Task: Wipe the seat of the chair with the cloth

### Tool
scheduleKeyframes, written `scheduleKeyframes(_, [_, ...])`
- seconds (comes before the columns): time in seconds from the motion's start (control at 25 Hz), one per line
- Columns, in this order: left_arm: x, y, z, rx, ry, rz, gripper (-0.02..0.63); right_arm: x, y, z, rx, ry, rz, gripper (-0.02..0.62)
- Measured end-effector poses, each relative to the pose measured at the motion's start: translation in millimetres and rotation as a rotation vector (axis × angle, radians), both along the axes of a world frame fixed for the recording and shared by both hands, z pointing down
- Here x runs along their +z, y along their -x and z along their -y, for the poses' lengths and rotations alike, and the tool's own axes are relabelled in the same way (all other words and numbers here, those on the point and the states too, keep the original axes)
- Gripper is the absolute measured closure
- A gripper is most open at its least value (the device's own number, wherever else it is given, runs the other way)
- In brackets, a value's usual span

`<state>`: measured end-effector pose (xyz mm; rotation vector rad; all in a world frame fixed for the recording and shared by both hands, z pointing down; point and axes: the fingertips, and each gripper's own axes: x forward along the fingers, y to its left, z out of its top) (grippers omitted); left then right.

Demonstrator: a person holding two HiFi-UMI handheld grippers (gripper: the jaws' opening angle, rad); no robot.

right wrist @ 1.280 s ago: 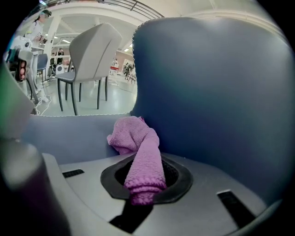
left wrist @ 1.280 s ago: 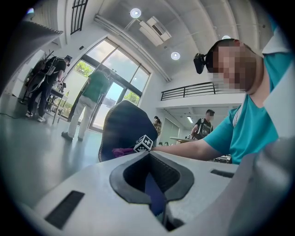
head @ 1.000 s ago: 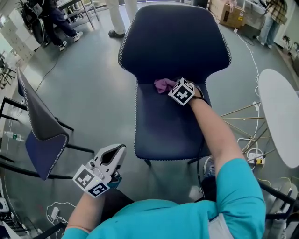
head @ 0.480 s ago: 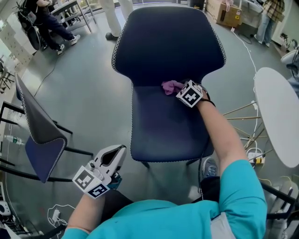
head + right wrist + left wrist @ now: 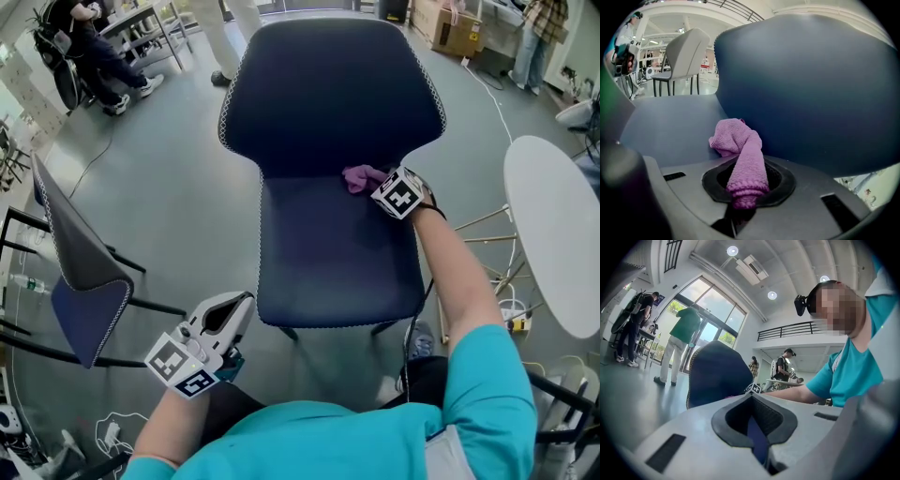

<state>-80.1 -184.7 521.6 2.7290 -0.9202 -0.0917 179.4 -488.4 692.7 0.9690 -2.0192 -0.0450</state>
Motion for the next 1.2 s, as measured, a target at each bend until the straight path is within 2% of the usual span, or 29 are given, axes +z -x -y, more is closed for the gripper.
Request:
scheduleKeyframes(0.2, [-6, 0, -2, 0.001, -0.009, 0.011, 0.612, 0, -14, 0, 0.009, -0.002, 0.008, 0.545])
scheduleKeyframes(0.44, [-3, -2, -6, 0.003, -0.009, 0.013, 0.612, -1, -50, -4, 0.061, -0.002, -0.017, 0.545])
scheduleKeyframes(0.6, [-2, 0, -9, -0.003, -0.012, 0.014, 0.612, 5, -84, -11, 0.136, 0.016, -0.032, 0.545])
scheduleKeyframes(0.8, [9, 19, -2, -0.068, -0.013, 0.045, 0.612, 18, -145, -29, 0.304, 0.061, -0.083, 0.545])
scheduleKeyframes(0.88, [15, 30, 4, -0.104, -0.017, 0.068, 0.612, 6, -155, -38, 0.332, 0.032, -0.047, 0.545])
scheduleKeyframes(1.04, [24, 68, 21, -0.193, -0.025, 0.096, 0.612, -33, -122, -66, 0.270, -0.046, 0.052, 0.545])
scheduleKeyframes(1.2, [38, 109, 41, -0.289, -0.030, 0.108, 0.612, -68, -35, -97, 0.134, -0.076, 0.153, 0.545])
